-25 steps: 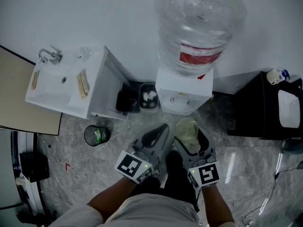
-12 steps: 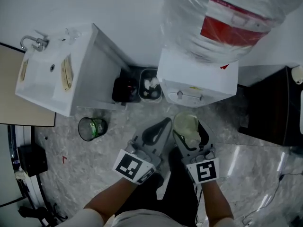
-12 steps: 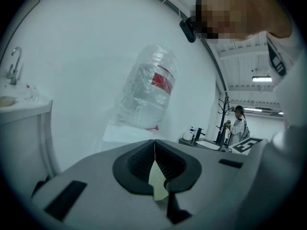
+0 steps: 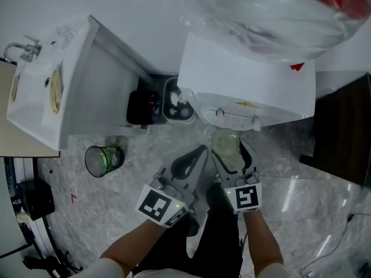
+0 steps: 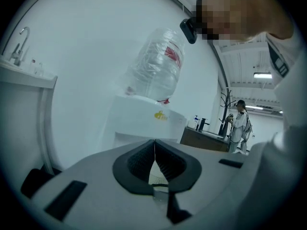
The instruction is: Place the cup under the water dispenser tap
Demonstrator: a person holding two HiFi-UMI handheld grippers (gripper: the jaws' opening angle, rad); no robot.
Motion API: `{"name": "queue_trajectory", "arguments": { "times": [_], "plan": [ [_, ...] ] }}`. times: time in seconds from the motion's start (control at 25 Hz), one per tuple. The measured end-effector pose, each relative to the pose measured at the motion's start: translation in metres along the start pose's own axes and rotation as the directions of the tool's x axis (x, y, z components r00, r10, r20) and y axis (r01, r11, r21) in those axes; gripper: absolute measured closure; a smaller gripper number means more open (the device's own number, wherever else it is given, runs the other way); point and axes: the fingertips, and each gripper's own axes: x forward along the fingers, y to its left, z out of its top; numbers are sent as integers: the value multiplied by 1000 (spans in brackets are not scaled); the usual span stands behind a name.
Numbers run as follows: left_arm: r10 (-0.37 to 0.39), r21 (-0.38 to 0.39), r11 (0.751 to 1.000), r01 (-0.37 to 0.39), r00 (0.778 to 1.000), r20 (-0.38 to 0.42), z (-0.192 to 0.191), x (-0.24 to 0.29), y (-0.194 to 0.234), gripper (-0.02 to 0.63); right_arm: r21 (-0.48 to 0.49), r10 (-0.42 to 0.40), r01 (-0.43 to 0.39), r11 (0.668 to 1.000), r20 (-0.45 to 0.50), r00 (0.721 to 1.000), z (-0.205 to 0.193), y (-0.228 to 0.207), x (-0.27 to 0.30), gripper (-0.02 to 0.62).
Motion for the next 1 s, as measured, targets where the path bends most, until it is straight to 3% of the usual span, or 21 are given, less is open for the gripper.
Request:
{"name": "queue_trajectory", "arguments": {
  "times": [0.48, 0.72, 1.0],
  "plan": [
    [13, 3, 1000, -13, 1000, -20, -68, 17, 32, 600, 40, -32, 34, 999, -43, 999, -105, -22, 77, 284],
    [20, 7, 1000, -20, 999, -38, -83, 18, 36, 600, 31, -63, 65, 997, -53, 997, -134, -34, 98, 284],
    [15, 6, 1000, -15, 998, -54, -89, 21, 36, 600, -27, -83, 82, 996, -23, 996, -134, -40, 115, 284]
  ]
}}
